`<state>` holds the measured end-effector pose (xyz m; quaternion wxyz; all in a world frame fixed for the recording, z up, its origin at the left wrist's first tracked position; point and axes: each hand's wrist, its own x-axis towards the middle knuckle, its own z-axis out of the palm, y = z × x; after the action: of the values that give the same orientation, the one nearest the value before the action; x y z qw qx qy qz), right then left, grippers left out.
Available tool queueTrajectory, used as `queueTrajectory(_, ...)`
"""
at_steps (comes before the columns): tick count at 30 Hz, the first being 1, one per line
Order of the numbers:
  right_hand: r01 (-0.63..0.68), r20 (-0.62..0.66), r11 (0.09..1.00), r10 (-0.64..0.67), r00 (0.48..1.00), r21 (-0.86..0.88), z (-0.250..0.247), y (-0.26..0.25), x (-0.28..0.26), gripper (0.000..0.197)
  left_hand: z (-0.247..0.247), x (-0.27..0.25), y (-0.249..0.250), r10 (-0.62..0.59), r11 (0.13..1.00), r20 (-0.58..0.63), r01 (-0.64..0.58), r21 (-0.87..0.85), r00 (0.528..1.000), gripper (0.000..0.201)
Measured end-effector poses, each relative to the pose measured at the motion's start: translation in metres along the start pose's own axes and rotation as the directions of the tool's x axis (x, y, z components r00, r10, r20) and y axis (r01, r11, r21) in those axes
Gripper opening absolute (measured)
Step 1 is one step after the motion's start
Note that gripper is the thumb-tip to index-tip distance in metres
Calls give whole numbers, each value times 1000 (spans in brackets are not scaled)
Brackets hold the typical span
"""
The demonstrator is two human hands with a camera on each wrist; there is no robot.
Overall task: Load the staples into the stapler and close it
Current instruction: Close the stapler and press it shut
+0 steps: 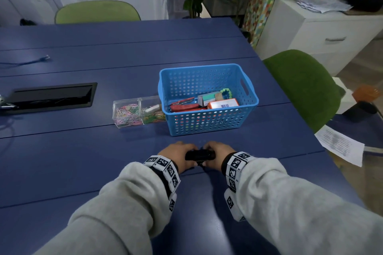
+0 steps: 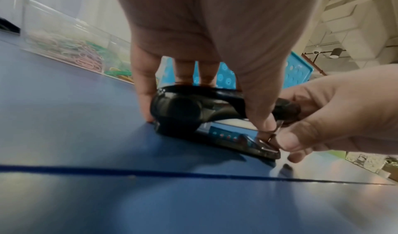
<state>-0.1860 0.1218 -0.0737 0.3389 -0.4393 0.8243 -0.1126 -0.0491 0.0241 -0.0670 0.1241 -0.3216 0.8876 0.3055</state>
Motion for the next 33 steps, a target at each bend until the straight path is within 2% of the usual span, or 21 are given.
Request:
queueTrajectory(5, 20, 13, 998, -21, 1000, 58, -2, 3, -4, 47, 1, 2, -6, -7, 996, 13, 5, 87, 1000, 48)
queueTrajectory(11, 74, -3, 987, -74, 997, 144, 2, 5, -8, 34, 4, 2, -7, -37, 979, -2, 37, 199, 999, 38)
queueTrajectory(18, 14, 11, 980, -16, 1000, 196, 3, 3, -7, 43, 1, -3, -6, -30, 984, -57, 40, 174, 998, 26)
queueTrajectory(22, -33, 33, 980, 27, 999, 197, -6, 2, -7, 35, -6, -9, 0, -20, 989, -46, 26, 147, 999, 25)
queueTrajectory(26, 12, -9, 971, -10, 1000, 240, -20, -4, -9, 31, -18, -15, 7, -14, 995, -61, 20, 99, 998, 34)
queueTrajectory(29, 84, -39, 952, -76, 996, 294, -32, -8, -14, 10, -31, -22, 13, 3, 998, -93, 3, 63, 996, 48)
queueTrajectory(32, 179, -90, 946, -161, 983, 268, -49, -17, -25, 11, -49, -28, 19, 45, 996, -127, -34, 88, 991, 43)
queueTrajectory(33, 219, -106, 953, -200, 974, 209, -57, -22, -30, 19, -56, -30, 22, 55, 995, -144, -43, 90, 988, 40)
